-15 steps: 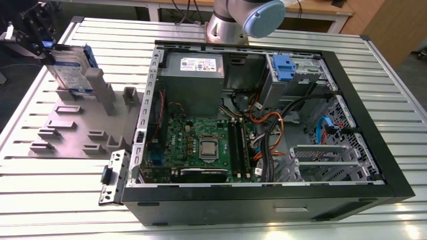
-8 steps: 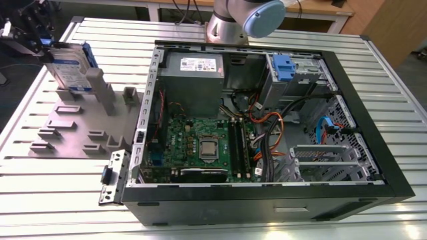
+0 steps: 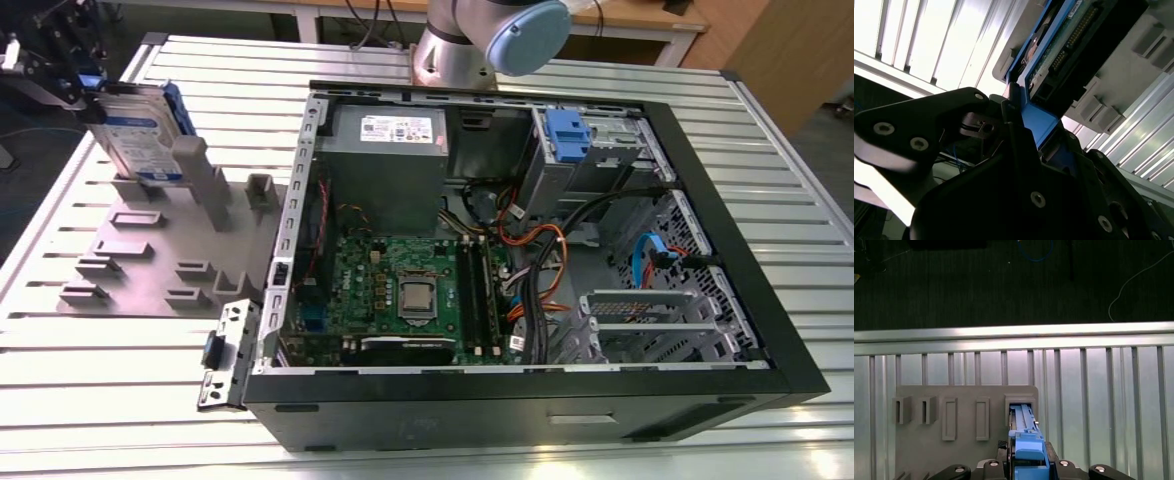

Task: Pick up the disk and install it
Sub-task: 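Pick up the disk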

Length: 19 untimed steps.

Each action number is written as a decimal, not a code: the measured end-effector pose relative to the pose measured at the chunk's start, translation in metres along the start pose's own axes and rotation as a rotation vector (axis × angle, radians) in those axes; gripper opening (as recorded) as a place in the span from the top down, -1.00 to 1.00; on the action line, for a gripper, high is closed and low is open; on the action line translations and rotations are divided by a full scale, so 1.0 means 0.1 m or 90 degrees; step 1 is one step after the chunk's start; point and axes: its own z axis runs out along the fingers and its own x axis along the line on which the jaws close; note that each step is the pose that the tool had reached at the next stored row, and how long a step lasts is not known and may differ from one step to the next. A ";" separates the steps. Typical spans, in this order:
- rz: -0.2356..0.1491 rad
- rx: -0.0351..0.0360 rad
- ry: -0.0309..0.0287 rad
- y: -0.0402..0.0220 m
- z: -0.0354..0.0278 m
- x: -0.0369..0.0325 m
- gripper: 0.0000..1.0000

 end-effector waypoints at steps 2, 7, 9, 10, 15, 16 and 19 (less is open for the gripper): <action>0.000 -0.0002 0.0001 0.000 -0.012 0.000 0.26; 0.000 0.0000 0.0000 0.001 -0.040 -0.001 0.26; 0.000 0.0001 0.0000 0.000 -0.047 -0.001 0.26; 0.000 0.0001 0.0000 0.000 -0.049 -0.001 0.26; 0.000 -0.0001 0.0000 0.001 -0.057 -0.001 0.26; 0.000 -0.0002 0.0001 0.001 -0.061 -0.001 0.26; 0.000 0.0000 0.0000 0.001 -0.072 -0.002 0.26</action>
